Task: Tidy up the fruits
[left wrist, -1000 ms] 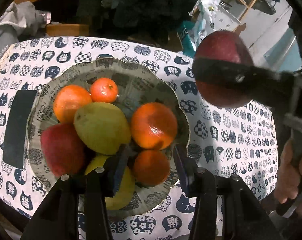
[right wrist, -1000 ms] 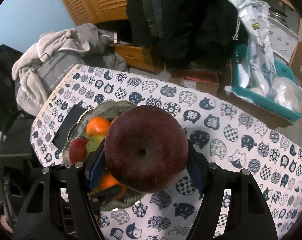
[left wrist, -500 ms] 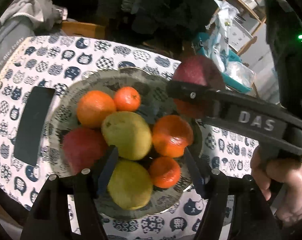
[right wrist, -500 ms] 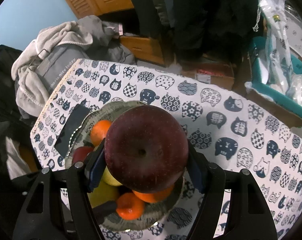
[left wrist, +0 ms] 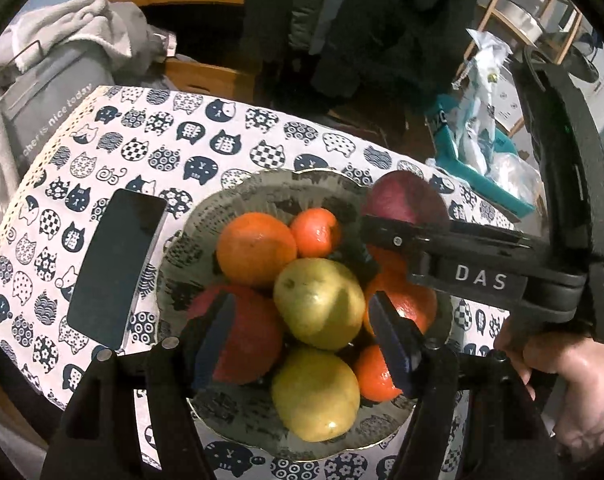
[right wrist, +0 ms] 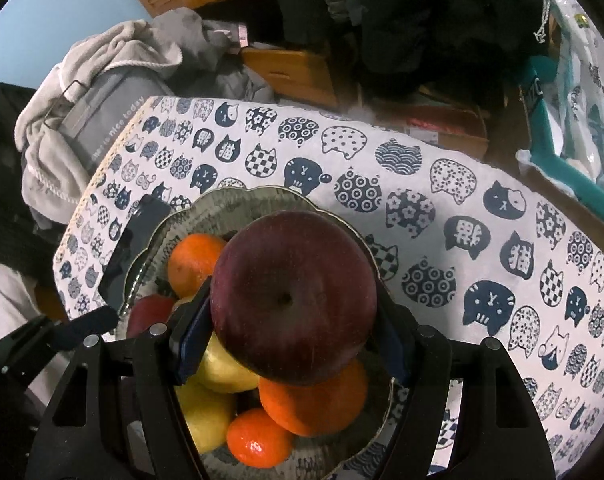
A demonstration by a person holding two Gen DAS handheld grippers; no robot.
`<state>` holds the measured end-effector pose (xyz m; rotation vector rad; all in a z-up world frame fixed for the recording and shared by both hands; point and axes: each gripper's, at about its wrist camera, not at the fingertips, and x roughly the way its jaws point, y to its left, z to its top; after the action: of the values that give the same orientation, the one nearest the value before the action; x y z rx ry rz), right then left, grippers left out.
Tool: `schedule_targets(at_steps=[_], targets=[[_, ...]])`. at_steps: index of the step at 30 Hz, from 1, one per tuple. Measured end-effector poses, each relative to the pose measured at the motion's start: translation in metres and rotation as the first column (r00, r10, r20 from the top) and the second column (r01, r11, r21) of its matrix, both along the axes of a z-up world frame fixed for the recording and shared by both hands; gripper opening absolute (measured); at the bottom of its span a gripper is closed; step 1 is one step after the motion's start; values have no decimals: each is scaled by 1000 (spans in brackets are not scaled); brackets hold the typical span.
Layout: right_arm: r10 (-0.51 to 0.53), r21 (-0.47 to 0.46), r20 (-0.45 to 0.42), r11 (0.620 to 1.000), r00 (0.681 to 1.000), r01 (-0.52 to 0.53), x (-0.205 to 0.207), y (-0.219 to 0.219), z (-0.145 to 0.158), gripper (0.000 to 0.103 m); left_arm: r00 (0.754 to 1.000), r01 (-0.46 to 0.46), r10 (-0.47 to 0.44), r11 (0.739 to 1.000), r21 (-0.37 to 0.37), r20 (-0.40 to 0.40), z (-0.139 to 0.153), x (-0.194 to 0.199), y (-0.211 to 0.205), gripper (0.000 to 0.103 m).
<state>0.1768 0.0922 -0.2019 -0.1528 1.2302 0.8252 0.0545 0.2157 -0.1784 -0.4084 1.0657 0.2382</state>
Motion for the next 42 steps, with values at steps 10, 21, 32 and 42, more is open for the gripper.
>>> schedule_targets(at_steps=[10, 21, 32, 42], targets=[[-5, 0, 37, 1000, 999, 5, -3, -6, 13, 73, 999, -28, 27, 999, 41, 26, 11, -2, 4, 74], [-71, 46, 189, 997, 979, 63, -19, -43, 77, 73, 996, -18, 13, 998, 62, 87, 46, -13, -5, 77], [-161, 88, 349, 986, 923, 138, -47, -92, 143, 81, 982, 43, -60, 994, 98, 179, 100, -25, -34, 82], [-226, 110, 395, 974, 891, 198, -68, -132, 188, 81, 957, 89, -134, 980, 180, 259, 146, -42, -63, 93]])
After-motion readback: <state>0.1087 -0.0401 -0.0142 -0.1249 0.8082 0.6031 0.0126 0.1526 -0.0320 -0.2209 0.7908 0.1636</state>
